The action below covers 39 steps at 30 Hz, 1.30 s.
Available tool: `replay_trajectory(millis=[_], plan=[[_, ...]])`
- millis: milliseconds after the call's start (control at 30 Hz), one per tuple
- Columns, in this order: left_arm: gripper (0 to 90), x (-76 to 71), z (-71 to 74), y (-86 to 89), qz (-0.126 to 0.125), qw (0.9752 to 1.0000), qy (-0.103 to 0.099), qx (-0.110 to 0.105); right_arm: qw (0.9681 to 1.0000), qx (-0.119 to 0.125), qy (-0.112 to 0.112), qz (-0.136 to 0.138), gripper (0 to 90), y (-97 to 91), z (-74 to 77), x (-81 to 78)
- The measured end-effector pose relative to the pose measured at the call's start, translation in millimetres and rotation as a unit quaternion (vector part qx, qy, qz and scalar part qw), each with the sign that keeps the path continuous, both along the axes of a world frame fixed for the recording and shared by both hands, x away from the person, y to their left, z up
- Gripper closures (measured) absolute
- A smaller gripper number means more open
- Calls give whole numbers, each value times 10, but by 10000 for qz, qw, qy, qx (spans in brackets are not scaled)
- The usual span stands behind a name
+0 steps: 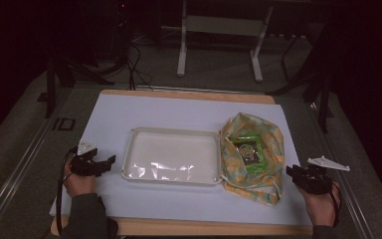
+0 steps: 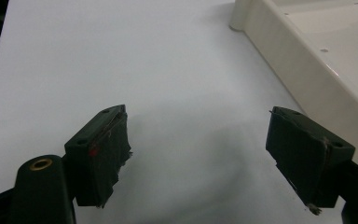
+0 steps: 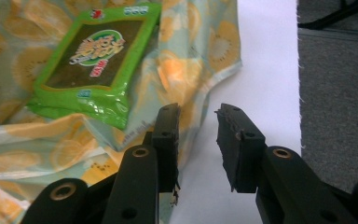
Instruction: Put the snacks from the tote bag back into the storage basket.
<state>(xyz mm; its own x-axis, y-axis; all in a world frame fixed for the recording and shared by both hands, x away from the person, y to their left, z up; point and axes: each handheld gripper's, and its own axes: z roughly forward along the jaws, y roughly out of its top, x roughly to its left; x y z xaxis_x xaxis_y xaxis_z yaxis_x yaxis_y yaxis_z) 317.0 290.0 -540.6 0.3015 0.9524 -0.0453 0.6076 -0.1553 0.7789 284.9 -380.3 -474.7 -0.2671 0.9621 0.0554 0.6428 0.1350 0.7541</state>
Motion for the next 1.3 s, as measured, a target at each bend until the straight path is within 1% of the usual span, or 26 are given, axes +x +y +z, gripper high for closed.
replay_trajectory(millis=[167, 267, 400, 733, 1000, 1033, 1133, 1300], plan=[[216, 0, 0, -2, -5, 10000, 0, 2, 9999, 26, 21, 127, 691, 32, 58, 31], [215, 1, 0, -1, -11, 10000, 9, 5, 9998, 42, 24, 211, 716, 66, 96, 63], [216, 1, 0, 0, -14, 10000, 9, 4, 9995, 36, 43, 299, 742, 102, 115, 92], [216, 3, -1, 0, -16, 10000, 14, 0, 9988, 91, 126, 459, 748, 181, 129, 169], [216, 4, -1, 0, -18, 10000, 19, -2, 9983, 138, 194, 533, 742, 229, 126, 229], [216, 5, -1, 0, -20, 10000, 24, 0, 9979, 160, 242, 574, 728, 254, 119, 258], [216, 4, -1, 0, -20, 10000, 22, -2, 9975, 186, 292, 611, 715, 280, 111, 287], [216, 5, -1, 0, -14, 10000, 26, -2, 9970, 253, 327, 648, 701, 307, 112, 341]])
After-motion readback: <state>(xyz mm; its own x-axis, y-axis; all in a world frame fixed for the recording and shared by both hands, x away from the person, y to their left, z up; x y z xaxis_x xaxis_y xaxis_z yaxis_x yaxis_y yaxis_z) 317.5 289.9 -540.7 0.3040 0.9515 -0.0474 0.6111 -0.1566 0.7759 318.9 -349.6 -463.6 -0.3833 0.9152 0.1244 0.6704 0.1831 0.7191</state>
